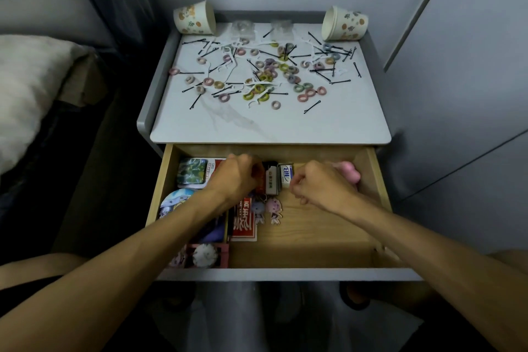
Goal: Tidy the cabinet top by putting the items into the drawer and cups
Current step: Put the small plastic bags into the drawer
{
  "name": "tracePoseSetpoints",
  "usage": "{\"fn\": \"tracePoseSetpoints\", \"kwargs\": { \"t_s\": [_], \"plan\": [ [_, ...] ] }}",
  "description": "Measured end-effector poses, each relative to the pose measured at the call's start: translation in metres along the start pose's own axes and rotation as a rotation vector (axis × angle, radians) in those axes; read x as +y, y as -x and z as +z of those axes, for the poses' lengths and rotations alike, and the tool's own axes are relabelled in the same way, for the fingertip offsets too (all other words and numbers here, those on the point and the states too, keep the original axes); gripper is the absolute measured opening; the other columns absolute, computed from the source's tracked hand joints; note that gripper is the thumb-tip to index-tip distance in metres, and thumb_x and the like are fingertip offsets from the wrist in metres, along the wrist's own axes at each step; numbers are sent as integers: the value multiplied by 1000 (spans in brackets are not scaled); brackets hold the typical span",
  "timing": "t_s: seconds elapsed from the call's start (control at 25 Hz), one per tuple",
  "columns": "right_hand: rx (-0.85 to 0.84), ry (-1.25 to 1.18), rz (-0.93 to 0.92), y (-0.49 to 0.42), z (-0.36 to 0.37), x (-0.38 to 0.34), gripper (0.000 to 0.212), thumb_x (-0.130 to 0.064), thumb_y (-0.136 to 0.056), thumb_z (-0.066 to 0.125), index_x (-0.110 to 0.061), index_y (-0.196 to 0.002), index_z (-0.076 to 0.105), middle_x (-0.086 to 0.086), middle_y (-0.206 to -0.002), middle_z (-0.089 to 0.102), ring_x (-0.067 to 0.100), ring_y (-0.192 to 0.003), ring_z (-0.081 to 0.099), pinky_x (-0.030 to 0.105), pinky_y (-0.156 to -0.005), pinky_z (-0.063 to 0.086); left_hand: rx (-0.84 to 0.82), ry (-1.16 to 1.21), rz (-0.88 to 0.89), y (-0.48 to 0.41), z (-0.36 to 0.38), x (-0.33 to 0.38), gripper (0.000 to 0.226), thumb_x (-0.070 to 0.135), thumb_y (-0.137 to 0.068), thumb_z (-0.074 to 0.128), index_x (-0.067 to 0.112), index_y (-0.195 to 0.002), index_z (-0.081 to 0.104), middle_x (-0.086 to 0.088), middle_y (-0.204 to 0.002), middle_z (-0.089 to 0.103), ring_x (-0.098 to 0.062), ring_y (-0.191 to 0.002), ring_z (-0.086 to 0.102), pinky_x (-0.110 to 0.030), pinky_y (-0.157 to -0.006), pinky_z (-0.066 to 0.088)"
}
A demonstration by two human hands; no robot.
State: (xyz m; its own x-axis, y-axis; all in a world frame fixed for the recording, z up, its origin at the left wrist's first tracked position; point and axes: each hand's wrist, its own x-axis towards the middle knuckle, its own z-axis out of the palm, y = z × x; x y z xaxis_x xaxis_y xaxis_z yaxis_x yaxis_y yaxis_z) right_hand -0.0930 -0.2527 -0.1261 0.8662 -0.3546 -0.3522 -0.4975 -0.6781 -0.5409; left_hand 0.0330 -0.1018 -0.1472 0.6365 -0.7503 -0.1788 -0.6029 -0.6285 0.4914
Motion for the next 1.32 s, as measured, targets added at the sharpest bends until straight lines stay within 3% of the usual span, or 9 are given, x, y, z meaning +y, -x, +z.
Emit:
{"fn": "tracePoseSetpoints", "kwargs": {
  "t_s": [0.12, 0.24, 0.48, 0.64, 0.76, 0.84, 1.0, 1.16, 1.32],
  "plan": [
    [52, -8, -80, 10, -25, -14, 8, -21, -88, 66, -23, -86, 74, -9, -77, 72, 4, -64, 68, 15, -62, 54, -68, 83, 21, 13, -48, 21, 17, 27, -89, 68, 19, -103, 70, 3, -95, 72, -10, -80, 65, -24, -67, 52],
    [111, -71, -139, 7, -54, -28, 9, -21, -87, 68, -20, -94, 75, -7, -81, 71, 7, -68, 68, 31, -75, 58, -77, 270, -1, 17, -97, 38, 13, 30, -93, 63, 20, -101, 67, 2, -87, 72, -12, -70, 69, -22, -60, 54],
    [255, -37, -232, -50, -122, -55, 15, -17, -88, 65, -16, -99, 74, -2, -94, 72, 12, -79, 69, 32, -77, 57, 144, 500, -67, -26, -156, 47, 14, 20, -94, 63, 13, -105, 66, -4, -90, 73, -20, -79, 71, -34, -74, 58],
    [310, 112, -262, -131, -153, -62, 27, -19, -91, 60, -18, -117, 68, 4, -112, 68, 15, -83, 64, 27, -72, 48, 262, 588, -141, -91, -171, 31, 25, 18, -89, 67, 9, -111, 59, -14, -97, 70, -28, -86, 70, -45, -84, 57],
    [351, 188, -216, -202, -175, -62, 33, -22, -95, 53, -22, -127, 60, 10, -125, 61, 25, -98, 63, 33, -81, 51, 298, 450, -159, -142, -178, 22, 21, 18, -89, 66, 13, -109, 61, -13, -101, 69, -29, -89, 67, -43, -85, 57],
    [373, 221, -160, -240, -183, -63, 32, -26, -97, 49, -23, -128, 57, 11, -129, 58, 30, -109, 59, 33, -84, 49, 243, 158, -151, -167, -180, 19, 25, 22, -92, 63, 12, -116, 62, -9, -108, 67, -23, -85, 61, -32, -77, 50],
    [368, 270, -67, -292, -182, -66, 37, -35, -91, 61, -14, -121, 55, 12, -115, 61, 31, -99, 60, 35, -78, 51, 278, -43, -151, -220, -174, 12, 31, 21, -98, 55, 8, -126, 54, -6, -100, 49, -16, -69, 52, -28, -68, 43],
    [440, 164, -54, -313, -174, -62, 39, -19, -84, 72, -7, -116, 54, 13, -112, 62, 30, -99, 60, 36, -81, 53, 327, -228, -147, -273, -167, 4, 31, 21, -98, 48, 6, -125, 47, -20, -113, 60, -36, -100, 58, -38, -80, 43],
    [490, -56, -67, -314, -181, -60, 38, -11, -84, 73, -3, -118, 59, 14, -118, 61, 28, -103, 60, 36, -87, 54, 306, -259, -256, -303, -155, 0, 34, 24, -96, 52, 7, -123, 43, -23, -119, 57, -39, -110, 54, -40, -83, 42]
  ]
}}
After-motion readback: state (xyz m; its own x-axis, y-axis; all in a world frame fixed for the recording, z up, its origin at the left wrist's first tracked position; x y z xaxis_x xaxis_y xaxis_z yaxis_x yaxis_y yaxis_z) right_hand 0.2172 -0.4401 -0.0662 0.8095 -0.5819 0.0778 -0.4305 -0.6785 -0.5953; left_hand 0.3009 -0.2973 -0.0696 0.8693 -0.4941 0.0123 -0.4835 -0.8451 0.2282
